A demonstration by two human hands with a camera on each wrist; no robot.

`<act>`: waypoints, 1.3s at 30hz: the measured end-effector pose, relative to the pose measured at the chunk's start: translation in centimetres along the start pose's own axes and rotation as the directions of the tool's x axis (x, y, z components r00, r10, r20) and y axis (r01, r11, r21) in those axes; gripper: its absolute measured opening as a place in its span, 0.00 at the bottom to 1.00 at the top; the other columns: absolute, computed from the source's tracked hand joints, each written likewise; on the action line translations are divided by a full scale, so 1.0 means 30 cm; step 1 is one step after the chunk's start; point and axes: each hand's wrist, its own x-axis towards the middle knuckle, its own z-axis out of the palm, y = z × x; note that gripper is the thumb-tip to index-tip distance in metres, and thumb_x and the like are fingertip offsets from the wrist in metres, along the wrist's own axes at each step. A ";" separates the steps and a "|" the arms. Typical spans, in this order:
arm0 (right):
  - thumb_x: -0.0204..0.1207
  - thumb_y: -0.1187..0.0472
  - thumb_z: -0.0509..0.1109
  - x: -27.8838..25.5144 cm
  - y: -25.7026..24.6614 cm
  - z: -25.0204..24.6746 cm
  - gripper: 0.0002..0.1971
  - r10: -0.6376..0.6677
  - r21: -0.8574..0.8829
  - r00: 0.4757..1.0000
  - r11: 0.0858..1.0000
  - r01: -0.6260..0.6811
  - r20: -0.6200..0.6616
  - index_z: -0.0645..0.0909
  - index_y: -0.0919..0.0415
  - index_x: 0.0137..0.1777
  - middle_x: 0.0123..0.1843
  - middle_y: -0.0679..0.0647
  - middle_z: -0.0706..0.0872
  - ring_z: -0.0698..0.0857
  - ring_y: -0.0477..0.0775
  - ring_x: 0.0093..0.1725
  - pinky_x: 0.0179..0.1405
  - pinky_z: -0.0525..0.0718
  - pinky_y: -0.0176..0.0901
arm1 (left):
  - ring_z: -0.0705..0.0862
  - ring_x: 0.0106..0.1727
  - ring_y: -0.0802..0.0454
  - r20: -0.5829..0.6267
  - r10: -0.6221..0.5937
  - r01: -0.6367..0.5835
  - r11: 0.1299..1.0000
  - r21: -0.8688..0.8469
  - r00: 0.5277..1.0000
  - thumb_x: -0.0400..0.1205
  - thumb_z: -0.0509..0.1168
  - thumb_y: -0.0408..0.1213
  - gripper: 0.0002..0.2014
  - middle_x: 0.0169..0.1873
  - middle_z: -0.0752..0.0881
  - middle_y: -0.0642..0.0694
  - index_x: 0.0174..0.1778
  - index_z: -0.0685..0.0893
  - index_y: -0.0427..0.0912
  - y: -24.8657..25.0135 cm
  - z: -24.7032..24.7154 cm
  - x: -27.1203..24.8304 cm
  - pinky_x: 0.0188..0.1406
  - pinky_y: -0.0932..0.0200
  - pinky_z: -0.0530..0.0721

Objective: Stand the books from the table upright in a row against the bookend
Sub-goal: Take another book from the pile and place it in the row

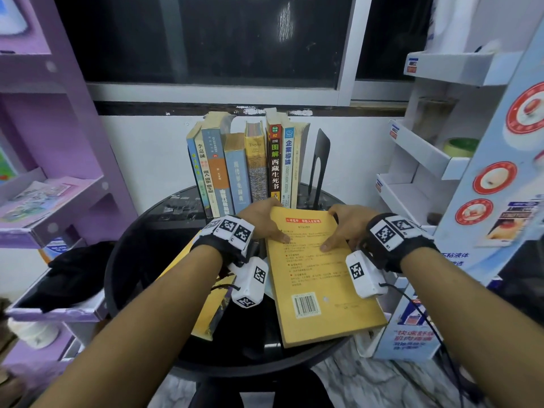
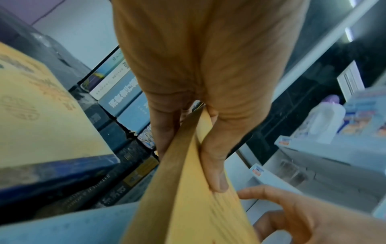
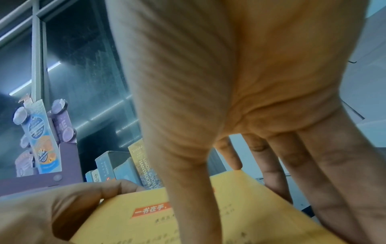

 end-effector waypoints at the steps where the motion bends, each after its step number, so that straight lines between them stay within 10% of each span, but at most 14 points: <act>1: 0.62 0.54 0.85 -0.001 0.000 0.000 0.39 0.009 0.019 1.000 1.000 -0.009 -0.014 0.68 0.54 0.70 0.61 0.52 0.82 0.83 0.55 0.56 0.63 0.82 0.59 | 0.80 0.62 0.47 -0.012 0.000 -0.001 0.999 -0.054 1.000 0.69 0.80 0.34 0.38 0.60 0.80 0.47 0.72 0.69 0.48 0.002 -0.003 -0.001 0.61 0.46 0.83; 10: 0.59 0.61 0.86 -0.019 -0.025 -0.054 0.55 -0.008 0.266 0.996 0.963 0.031 -0.089 0.53 0.47 0.79 0.62 0.55 0.80 0.84 0.63 0.57 0.57 0.85 0.65 | 0.83 0.60 0.45 -0.178 0.036 -0.104 0.915 -0.390 0.983 0.69 0.78 0.26 0.35 0.54 0.82 0.48 0.67 0.69 0.48 0.001 -0.053 -0.003 0.59 0.42 0.85; 16: 0.65 0.59 0.83 -0.035 -0.068 -0.099 0.50 -0.056 0.346 0.955 0.925 0.160 -0.291 0.51 0.43 0.77 0.59 0.55 0.81 0.85 0.58 0.50 0.42 0.89 0.55 | 0.86 0.57 0.40 -0.319 -0.004 -0.233 0.673 -0.702 0.948 0.76 0.71 0.23 0.25 0.56 0.86 0.41 0.63 0.72 0.47 0.029 -0.082 0.003 0.57 0.33 0.84; 26: 0.70 0.48 0.78 -0.031 -0.132 -0.093 0.36 -0.233 0.206 0.656 0.830 0.519 -0.718 0.56 0.41 0.69 0.63 0.54 0.81 0.83 0.58 0.56 0.55 0.85 0.58 | 0.90 0.40 0.48 -0.534 0.044 -0.488 0.475 -0.732 0.844 0.79 0.70 0.29 0.15 0.43 0.89 0.45 0.58 0.75 0.47 0.074 -0.164 -0.010 0.42 0.46 0.90; 31: 0.70 0.54 0.79 -0.060 -0.131 -0.090 0.29 -0.291 0.180 0.570 0.757 0.629 -0.768 0.66 0.43 0.64 0.55 0.46 0.82 0.84 0.49 0.52 0.45 0.84 0.40 | 0.90 0.44 0.45 -0.523 0.099 -0.512 0.420 -0.749 0.847 0.77 0.72 0.30 0.20 0.48 0.89 0.42 0.62 0.77 0.50 0.050 -0.164 -0.010 0.42 0.47 0.89; 39: 0.73 0.57 0.77 -0.159 -0.108 -0.175 0.15 -0.444 0.221 0.656 0.699 0.680 -0.611 0.79 0.38 0.53 0.56 0.42 0.83 0.86 0.47 0.53 0.35 0.89 0.37 | 0.90 0.47 0.43 -0.440 0.190 -0.479 0.330 -0.813 0.878 0.77 0.69 0.28 0.16 0.46 0.90 0.41 0.60 0.77 0.40 0.032 -0.150 -0.005 0.46 0.47 0.89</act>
